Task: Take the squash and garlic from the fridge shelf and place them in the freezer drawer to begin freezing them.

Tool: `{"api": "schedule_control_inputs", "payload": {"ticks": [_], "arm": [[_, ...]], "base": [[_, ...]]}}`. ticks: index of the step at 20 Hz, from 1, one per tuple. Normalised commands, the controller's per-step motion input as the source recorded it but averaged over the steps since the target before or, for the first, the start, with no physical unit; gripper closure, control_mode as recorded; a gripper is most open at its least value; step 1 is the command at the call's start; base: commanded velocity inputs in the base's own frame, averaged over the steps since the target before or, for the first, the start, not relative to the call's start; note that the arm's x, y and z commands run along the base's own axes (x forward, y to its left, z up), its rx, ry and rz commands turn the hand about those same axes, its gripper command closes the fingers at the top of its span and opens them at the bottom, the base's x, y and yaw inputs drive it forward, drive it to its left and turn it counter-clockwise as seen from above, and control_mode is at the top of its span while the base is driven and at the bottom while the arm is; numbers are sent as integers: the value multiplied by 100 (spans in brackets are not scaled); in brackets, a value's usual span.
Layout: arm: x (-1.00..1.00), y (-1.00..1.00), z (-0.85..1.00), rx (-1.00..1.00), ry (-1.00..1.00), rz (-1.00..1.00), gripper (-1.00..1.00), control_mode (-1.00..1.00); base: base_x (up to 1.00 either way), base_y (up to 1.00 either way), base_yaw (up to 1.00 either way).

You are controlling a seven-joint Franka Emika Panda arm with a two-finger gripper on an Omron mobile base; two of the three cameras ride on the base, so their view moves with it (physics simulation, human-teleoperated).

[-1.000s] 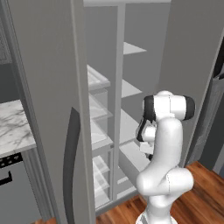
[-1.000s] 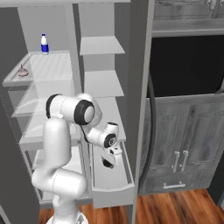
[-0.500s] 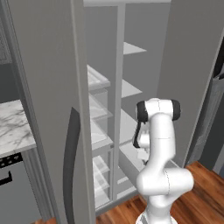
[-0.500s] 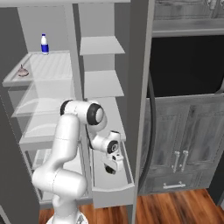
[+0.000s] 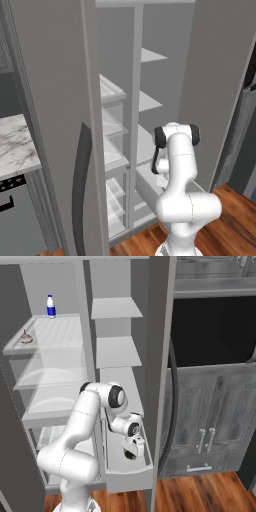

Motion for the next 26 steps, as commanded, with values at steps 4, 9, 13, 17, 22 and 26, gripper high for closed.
{"api": "schedule_control_inputs", "payload": {"ticks": [4, 9, 13, 17, 22, 26], "arm": [[41, 0, -62, 0, 2, 0, -100, -100], [-2, 0, -9, 0, 0, 0, -100, -100], [-65, 0, 18, 0, -7, 0, -100, -100], [-93, 0, 43, 0, -12, 0, -100, -100], [-80, 0, 86, 0, -24, -1, -100, -100], [-65, 0, 100, 0, -34, -6, -100, -100]], "base": [[0, 0, 0], [0, 0, 0], [0, 0, 0], [0, 0, 0], [0, 0, 0], [0, 0, 0]]}}
